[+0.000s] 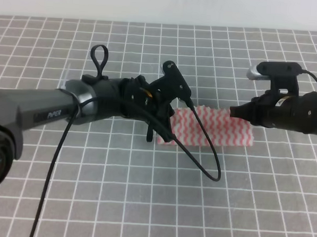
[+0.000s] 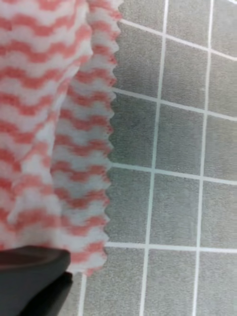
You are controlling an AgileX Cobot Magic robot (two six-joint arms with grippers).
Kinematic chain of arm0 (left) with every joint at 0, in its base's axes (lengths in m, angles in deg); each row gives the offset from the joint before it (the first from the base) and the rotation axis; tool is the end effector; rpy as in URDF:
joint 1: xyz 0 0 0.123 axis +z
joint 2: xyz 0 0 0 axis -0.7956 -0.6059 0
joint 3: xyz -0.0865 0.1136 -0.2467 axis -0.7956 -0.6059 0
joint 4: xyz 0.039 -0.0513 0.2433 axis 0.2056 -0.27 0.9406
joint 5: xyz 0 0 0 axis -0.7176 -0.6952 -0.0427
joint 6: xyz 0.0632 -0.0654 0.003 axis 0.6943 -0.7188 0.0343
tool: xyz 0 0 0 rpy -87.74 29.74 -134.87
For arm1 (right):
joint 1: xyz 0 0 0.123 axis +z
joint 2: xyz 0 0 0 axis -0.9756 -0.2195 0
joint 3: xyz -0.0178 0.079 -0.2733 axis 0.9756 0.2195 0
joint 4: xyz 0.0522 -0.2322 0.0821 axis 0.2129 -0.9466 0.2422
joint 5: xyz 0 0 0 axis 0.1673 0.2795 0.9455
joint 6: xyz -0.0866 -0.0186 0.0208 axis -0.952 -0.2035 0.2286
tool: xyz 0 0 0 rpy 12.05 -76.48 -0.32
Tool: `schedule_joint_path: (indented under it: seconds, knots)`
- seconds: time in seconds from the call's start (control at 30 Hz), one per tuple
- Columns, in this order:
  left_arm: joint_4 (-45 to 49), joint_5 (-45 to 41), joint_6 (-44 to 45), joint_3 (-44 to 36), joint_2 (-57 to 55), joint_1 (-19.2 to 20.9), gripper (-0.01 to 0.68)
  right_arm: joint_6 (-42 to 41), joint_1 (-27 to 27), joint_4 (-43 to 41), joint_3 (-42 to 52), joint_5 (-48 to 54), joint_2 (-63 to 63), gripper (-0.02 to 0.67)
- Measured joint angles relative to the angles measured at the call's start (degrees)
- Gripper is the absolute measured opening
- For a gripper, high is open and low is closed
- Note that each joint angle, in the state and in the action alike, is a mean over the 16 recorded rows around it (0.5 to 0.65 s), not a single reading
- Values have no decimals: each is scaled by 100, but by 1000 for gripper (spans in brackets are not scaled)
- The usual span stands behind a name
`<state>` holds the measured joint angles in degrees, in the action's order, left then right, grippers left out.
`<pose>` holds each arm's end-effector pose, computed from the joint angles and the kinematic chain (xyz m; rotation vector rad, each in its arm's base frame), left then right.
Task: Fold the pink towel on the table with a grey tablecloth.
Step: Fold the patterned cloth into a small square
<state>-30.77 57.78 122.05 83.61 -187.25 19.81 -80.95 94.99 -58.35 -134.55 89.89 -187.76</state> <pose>0.3827 -0.2556 0.1675 1.3468 1.8921 -0.0563 0.3745 0.1206 0.1810 -0.1408 2.3071 0.2733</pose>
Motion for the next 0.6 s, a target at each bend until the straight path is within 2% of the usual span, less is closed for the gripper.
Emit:
schedule_joint_path:
  seconds: [0.6]
  knots:
    - [5, -12, 96, 38, -73, 28, -2, 0, 0, 1, -1, -195, -173, -16]
